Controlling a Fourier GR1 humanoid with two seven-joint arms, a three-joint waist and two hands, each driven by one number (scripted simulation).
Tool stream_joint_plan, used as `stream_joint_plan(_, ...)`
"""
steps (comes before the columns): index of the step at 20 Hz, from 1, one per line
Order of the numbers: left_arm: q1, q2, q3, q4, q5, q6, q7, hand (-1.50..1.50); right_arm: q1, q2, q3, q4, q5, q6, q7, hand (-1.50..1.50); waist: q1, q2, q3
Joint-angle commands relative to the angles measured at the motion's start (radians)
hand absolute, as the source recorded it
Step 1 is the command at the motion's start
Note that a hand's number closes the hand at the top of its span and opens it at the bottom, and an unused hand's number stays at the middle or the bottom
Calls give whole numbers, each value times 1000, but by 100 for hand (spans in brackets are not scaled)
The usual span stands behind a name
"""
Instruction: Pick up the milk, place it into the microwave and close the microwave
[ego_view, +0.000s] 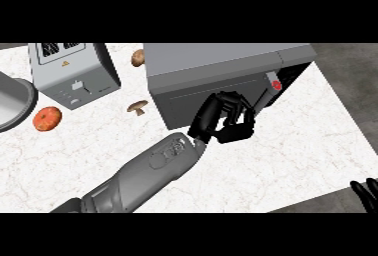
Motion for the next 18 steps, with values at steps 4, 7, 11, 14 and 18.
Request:
stream_joint_plan(4,-62,0,45,70,107,-10,-35,150,-22,-19,-22,-23,-50,-7,25,-150,-29,12,1)
stream_joint_plan(7,-49,0,72,82,153,-12,-51,150,-23,-26,-22,-32,-56,-6,34,-150,-30,15,0)
stream_joint_plan(11,-51,0,63,107,164,24,-77,150,-30,-26,-14,-36,-76,4,34,-150,-39,18,3)
stream_joint_plan(14,-44,0,67,95,173,45,-140,150,-45,-51,-20,-42,-85,22,43,-150,-28,18,2)
stream_joint_plan(18,-48,0,59,106,195,57,-166,150,-53,-60,-10,-56,-98,32,51,-150,-35,21,1)
